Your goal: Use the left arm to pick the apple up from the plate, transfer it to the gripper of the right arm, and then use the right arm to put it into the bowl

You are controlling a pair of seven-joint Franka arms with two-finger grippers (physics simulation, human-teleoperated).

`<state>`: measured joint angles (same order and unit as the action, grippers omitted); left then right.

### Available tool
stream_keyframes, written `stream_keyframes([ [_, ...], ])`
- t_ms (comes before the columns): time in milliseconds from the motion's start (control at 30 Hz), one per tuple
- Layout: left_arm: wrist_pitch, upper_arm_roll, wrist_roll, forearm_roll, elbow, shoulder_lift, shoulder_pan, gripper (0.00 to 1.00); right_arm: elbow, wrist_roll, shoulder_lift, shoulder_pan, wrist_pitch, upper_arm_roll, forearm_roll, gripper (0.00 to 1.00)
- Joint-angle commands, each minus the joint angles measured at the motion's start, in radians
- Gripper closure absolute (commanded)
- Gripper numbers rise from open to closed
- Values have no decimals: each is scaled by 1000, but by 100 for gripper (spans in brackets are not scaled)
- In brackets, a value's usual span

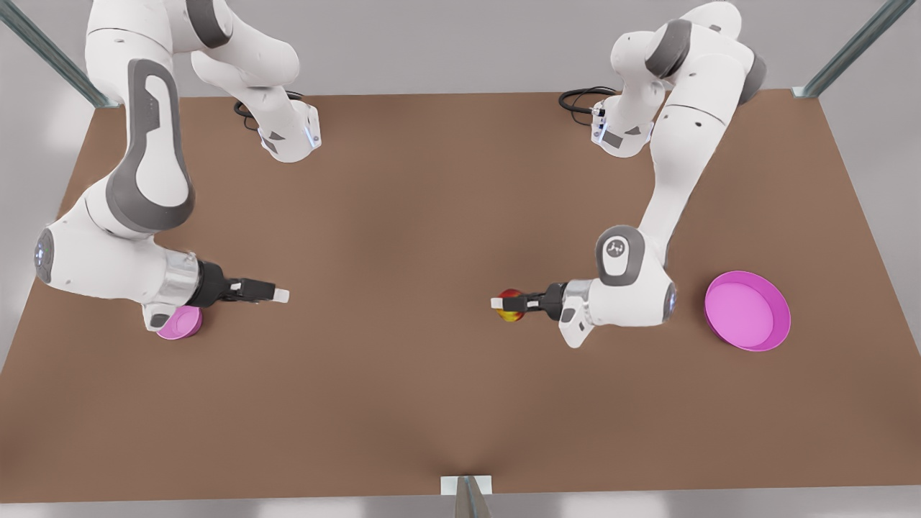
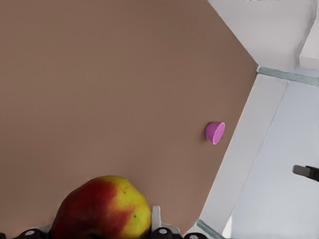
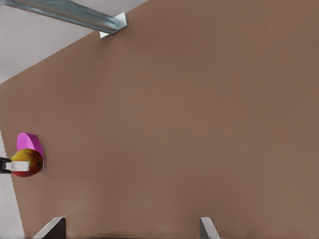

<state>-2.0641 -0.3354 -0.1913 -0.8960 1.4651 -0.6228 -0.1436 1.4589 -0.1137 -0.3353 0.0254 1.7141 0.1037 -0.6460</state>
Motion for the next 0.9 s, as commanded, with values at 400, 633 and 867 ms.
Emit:
stream_keyframes([
  [400, -169, -4, 579, -483, -58, -120, -183, 33, 141, 882, -225, 4, 114, 21, -788, 0],
  [633, -203, -7, 909, -494, -311, -299, -294, 33, 161, 1204, -266, 13, 47, 44, -870, 0],
  [867, -254, -20, 1078, -514, -396, -356, -330, 35, 120, 849, -266, -16, 113, 44, -770, 0],
])
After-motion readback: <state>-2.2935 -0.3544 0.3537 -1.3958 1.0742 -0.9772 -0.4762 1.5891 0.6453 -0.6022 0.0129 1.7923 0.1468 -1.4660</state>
